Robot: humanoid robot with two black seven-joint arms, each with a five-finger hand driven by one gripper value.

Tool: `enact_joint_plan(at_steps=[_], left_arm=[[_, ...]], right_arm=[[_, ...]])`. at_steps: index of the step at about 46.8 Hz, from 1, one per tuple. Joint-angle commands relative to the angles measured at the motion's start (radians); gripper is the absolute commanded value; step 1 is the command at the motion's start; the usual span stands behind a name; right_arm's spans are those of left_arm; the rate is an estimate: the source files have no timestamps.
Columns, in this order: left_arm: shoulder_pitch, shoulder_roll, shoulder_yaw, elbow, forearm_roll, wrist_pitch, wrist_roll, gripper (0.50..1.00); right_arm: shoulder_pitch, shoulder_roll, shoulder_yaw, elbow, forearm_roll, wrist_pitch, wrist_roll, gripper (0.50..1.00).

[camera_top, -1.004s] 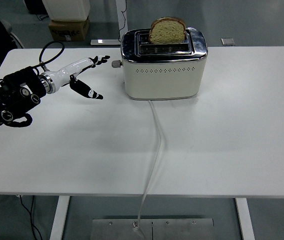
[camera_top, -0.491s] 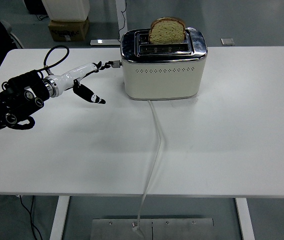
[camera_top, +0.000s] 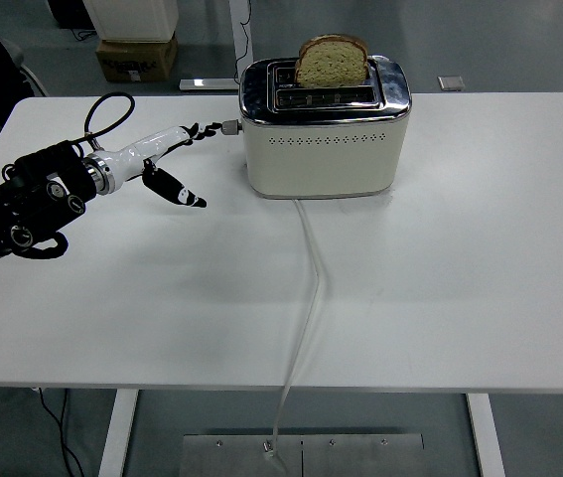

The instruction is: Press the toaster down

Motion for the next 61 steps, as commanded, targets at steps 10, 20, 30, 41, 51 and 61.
enact_joint_plan(at_steps=[10,20,30,41,51,61], left_arm=[[0.0,-0.008,0.0,0.015,0.0,-0.009,0.0,1.0],[0.0,-0.014,-0.002,0.015,-0.005,-0.009,0.0,1.0],[-0.006,-0.005,-0.003,0.015,-0.02,-0.009,0.0,1.0],[-0.008,-0.023,-0.003,0.015,-0.019,-0.009,0.0,1.0],[-0.009,-0.054,-0.002,0.032,-0.013,-0.009,0.0,1.0],[-0.008,-0.08,0.001,0.055,-0.013,-0.011,0.0,1.0]], right_arm=[[0.0,0.0,0.0,0.0,0.0,0.0,-0.001,1.0],[0.0,0.0,0.0,0.0,0.0,0.0,0.001,1.0],[0.0,0.0,0.0,0.0,0.0,0.0,0.001,1.0],[0.0,0.0,0.0,0.0,0.0,0.0,-0.001,1.0],[0.0,0.0,0.0,0.0,0.0,0.0,0.001,1.0],[0.0,0.0,0.0,0.0,0.0,0.0,-0.001,1.0]])
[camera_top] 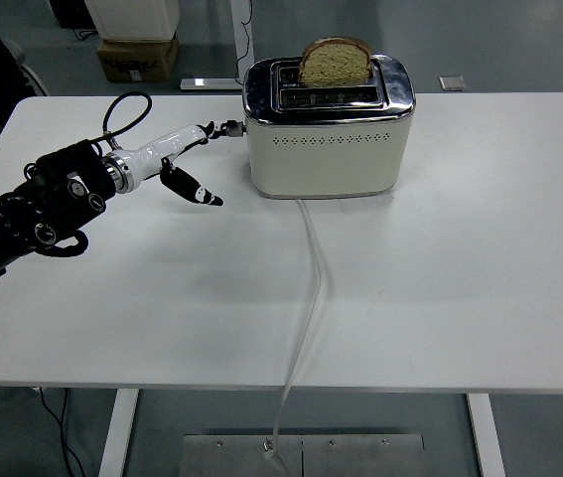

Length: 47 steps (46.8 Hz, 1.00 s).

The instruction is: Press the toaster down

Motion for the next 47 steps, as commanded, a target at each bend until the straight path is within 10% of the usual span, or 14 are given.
enact_joint_plan(at_steps=[1,47], left_arm=[[0.002,-0.002,0.002,0.001,0.0,0.0,0.0,1.0],[0.055,-0.024,0.046,0.018,0.0,-0.01,0.0,1.0]], right_arm=[[0.0,0.0,0.0,0.0,0.0,0.0,0.001,1.0],[0.0,0.0,0.0,0.0,0.0,0.0,0.0,1.0]])
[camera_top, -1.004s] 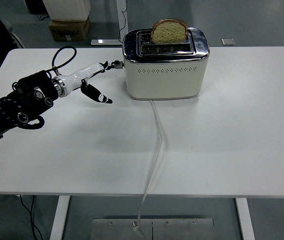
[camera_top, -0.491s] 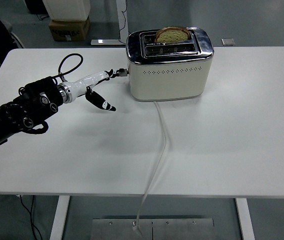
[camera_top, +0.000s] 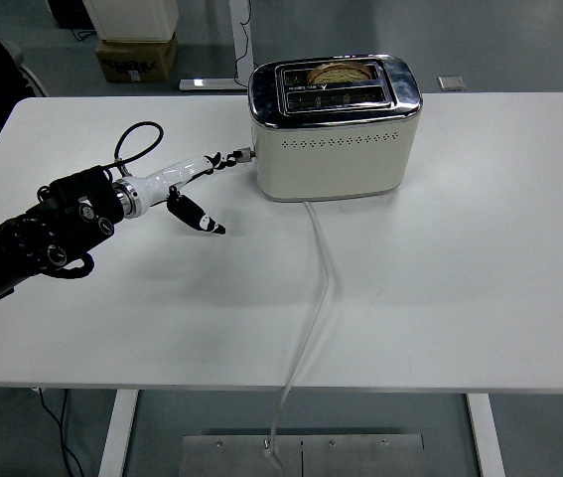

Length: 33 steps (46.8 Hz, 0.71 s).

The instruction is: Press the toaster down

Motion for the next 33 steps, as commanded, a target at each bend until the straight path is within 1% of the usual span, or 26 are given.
enact_joint_plan(at_steps=[1,11,25,33], left_arm=[[0.006,0.0,0.0,0.001,0.0,0.0,0.0,1.0],[0.027,0.003,0.0,0.001,-0.002,0.0,0.0,1.0],[0.027,0.017,-0.004,0.001,-0.013,0.002,-0.001,1.0],[0.019,0.02,-0.004,0.001,-0.066,0.0,-0.001,1.0]], right_arm=[[0.0,0.0,0.0,0.0,0.0,0.0,0.0,1.0],[0.0,0.0,0.0,0.0,0.0,0.0,0.001,1.0],[0.0,0.0,0.0,0.0,0.0,0.0,0.0,1.0],[0.0,0.0,0.0,0.0,0.0,0.0,0.001,1.0]])
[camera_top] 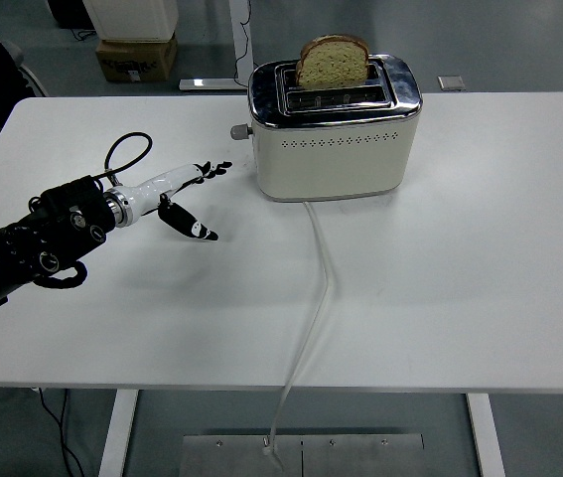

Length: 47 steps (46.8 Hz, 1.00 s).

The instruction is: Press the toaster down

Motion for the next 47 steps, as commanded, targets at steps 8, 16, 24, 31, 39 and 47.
enact_joint_plan(at_steps=[8,16,24,31,39,47], left_arm=[[-0.029,0.026,-0.003,-0.001,-0.095,-0.001,0.0,1.0],[-0.079,0.045,-0.004,0.0,-0.203,-0.003,0.0,1.0],[-0.089,0.054,-0.004,0.0,-0.298,0.011,0.0,1.0],[-0.082,0.056,-0.007,0.009,-0.391,0.011,0.0,1.0],[-0.079,0.053,-0.035,0.058,-0.552,0.011,-0.005,1.0],[-0.065,0.045,-0.115,0.12,-0.695,0.008,-0.006,1.0]], right_arm=[[0.0,0.0,0.0,0.0,0.0,0.0,0.0,1.0],[0.0,0.0,0.0,0.0,0.0,0.0,0.0,1.0],[0.0,0.0,0.0,0.0,0.0,0.0,0.001,1.0],[0.0,0.0,0.0,0.0,0.0,0.0,0.0,1.0],[0.0,0.0,-0.002,0.0,0.0,0.0,0.001,1.0],[0.0,0.0,0.0,0.0,0.0,0.0,0.0,1.0]])
